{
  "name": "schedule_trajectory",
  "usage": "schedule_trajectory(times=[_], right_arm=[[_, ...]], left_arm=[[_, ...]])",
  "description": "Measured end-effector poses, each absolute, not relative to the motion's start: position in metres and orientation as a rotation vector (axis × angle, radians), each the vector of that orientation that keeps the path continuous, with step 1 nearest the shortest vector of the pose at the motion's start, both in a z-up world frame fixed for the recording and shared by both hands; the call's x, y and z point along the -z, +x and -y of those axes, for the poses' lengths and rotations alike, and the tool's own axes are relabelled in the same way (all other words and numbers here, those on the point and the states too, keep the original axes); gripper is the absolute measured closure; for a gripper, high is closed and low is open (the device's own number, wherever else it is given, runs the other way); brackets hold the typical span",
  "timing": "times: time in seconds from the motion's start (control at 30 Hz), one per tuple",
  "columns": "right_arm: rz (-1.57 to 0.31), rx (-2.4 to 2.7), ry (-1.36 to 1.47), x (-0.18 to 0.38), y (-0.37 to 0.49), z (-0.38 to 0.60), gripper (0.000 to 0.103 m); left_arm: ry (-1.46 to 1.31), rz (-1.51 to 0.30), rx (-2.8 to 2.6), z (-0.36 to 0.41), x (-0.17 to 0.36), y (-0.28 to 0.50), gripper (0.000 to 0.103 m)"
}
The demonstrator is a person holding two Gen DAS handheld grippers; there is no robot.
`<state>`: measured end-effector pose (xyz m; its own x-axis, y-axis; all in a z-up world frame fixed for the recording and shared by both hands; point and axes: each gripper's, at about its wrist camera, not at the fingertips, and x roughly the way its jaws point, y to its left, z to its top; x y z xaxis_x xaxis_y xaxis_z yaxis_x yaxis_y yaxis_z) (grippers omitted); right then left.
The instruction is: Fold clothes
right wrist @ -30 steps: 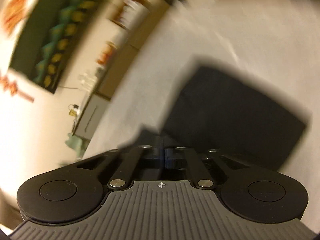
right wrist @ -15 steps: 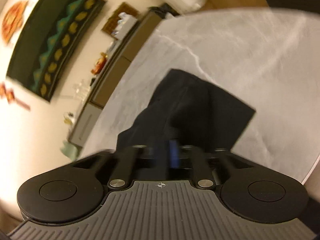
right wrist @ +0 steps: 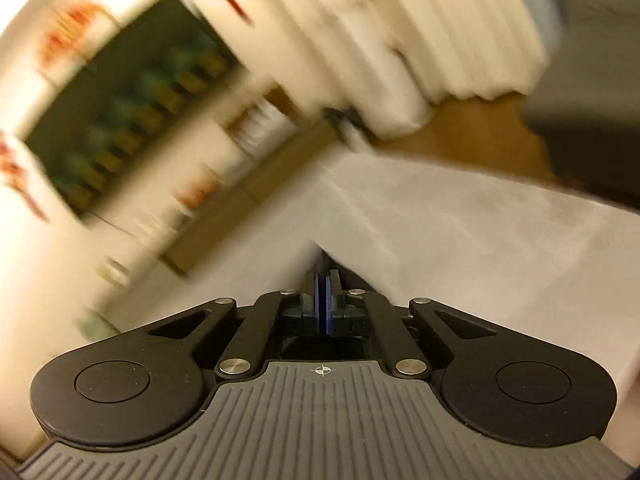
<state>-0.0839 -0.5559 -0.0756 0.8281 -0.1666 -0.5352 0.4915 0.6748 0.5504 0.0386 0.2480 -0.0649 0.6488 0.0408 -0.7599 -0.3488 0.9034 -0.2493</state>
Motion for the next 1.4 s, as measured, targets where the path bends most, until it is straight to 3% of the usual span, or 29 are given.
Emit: schedule_trajectory(times=[0.07, 0.1, 0.33, 0.67, 1.0, 1.07, 1.1, 1.13, 1.2, 1.33, 1.4], right_arm=[[-0.679, 0.467, 0.861, 0.111, -0.075, 0.573, 0.102], [-0.695, 0.487, 0.883, 0.116, -0.076, 0.578, 0.101], [-0.712, 0.504, 0.864, 0.116, -0.078, 0.578, 0.096], [-0.718, 0.521, 0.877, 0.116, -0.078, 0.578, 0.092], [-0.791, 0.548, 0.742, 0.118, -0.047, 0.566, 0.096], [-0.765, 0.535, 0.794, 0.118, -0.054, 0.572, 0.089], [-0.736, 0.512, 0.832, 0.116, -0.063, 0.575, 0.081], [-0.706, 0.487, 0.871, 0.114, -0.071, 0.577, 0.052], [-0.632, 0.442, 0.949, 0.109, -0.097, 0.574, 0.031], [-0.626, 0.417, 1.008, 0.118, -0.124, 0.560, 0.025], [-0.652, 0.407, 1.036, 0.131, -0.125, 0.554, 0.031]], left_arm=[[-0.393, -0.843, -0.231, -0.247, 0.065, 0.039, 0.062], [-0.390, -0.844, -0.233, -0.247, 0.065, 0.039, 0.061], [-0.434, -0.838, -0.226, -0.253, 0.064, 0.033, 0.061], [-0.959, -0.600, -0.308, -0.354, 0.058, -0.053, 0.057], [-0.814, -0.745, -0.229, -0.325, 0.069, -0.011, 0.057], [-0.794, -0.761, -0.240, -0.320, 0.071, -0.004, 0.056], [-0.811, -0.762, -0.240, -0.321, 0.072, -0.005, 0.055], [-0.827, -0.763, -0.238, -0.321, 0.073, -0.007, 0.053], [-0.847, -0.758, -0.230, -0.323, 0.074, -0.011, 0.051], [-0.899, -0.752, -0.230, -0.325, 0.076, -0.021, 0.047], [-0.917, -0.756, -0.209, -0.320, 0.078, -0.016, 0.046]])
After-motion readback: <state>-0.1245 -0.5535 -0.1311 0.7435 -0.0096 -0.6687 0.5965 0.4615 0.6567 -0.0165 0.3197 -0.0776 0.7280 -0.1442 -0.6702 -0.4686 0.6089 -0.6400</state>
